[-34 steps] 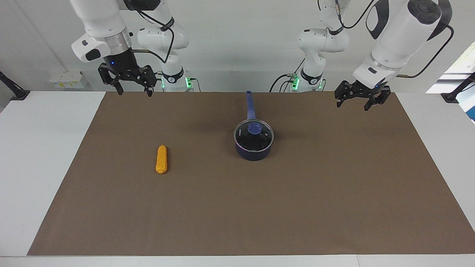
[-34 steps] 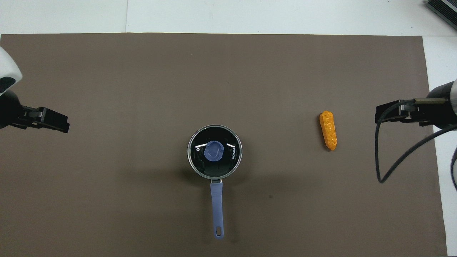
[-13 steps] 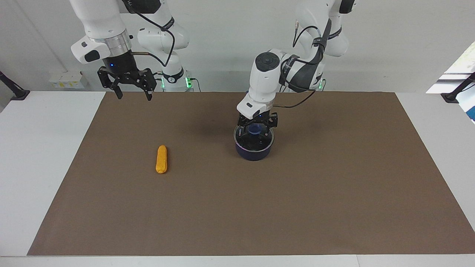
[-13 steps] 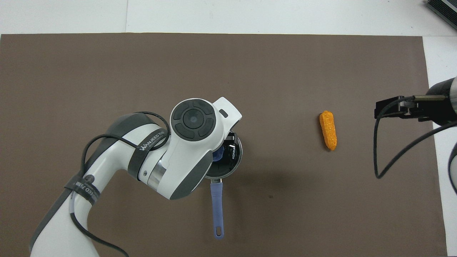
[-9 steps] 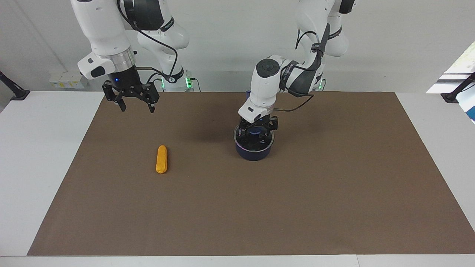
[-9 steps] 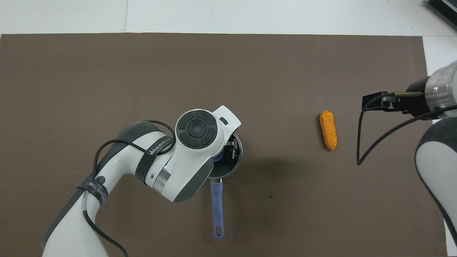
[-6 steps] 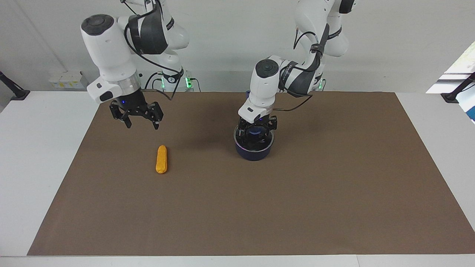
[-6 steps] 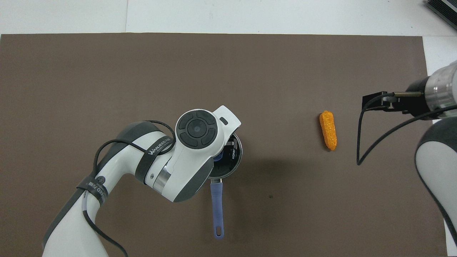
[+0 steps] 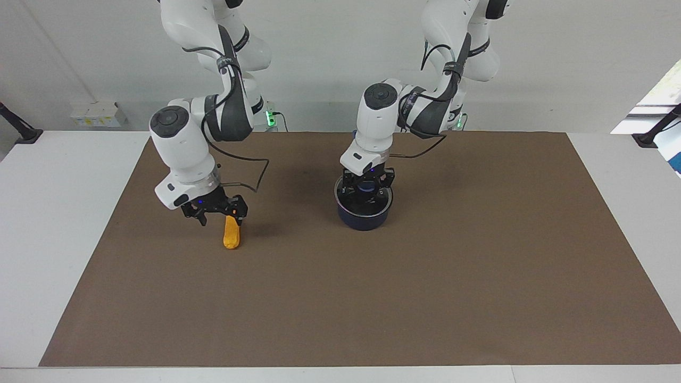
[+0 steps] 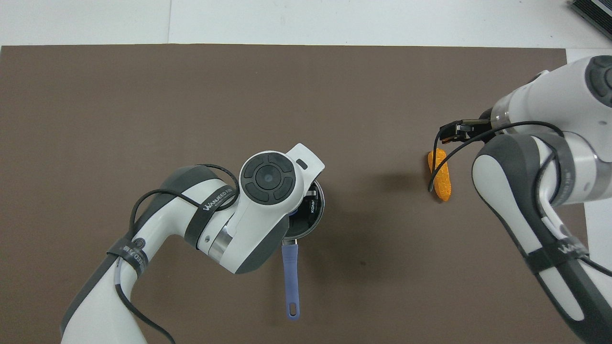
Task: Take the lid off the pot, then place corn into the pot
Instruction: 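Grasp the lid knob with the left gripper while the right gripper grasps the corn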
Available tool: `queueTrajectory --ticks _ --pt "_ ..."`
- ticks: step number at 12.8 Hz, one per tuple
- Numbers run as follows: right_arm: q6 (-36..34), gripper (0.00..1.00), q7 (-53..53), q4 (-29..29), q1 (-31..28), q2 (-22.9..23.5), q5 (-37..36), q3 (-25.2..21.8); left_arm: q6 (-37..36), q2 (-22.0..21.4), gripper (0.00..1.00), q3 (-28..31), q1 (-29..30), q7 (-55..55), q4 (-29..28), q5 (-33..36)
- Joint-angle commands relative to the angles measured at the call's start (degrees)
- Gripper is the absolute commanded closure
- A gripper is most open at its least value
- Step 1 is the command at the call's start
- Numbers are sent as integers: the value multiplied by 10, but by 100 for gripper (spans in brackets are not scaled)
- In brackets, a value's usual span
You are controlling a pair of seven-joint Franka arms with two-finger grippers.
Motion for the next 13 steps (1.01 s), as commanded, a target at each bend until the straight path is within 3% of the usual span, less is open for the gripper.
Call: queueTrajectory --ticks 1,7,9,10,13 --pt "17 0 -19 -15 -2 15 6 1 8 -12 100 10 -13 -16 -12 12" --pt "133 0 -57 -99 -7 26 -2 0 -30 -13 100 16 0 -7 33 37" --pt "135 4 -57 -100 -7 26 -2 0 -49 -12 100 16 23 12 56 45" --pt "134 18 -58 -100 -7 26 -3 0 -50 -14 100 17 25 31 56 44" --pt "130 91 -57 -100 -7 26 -2 0 -63 -22 100 19 65 108 56 44"
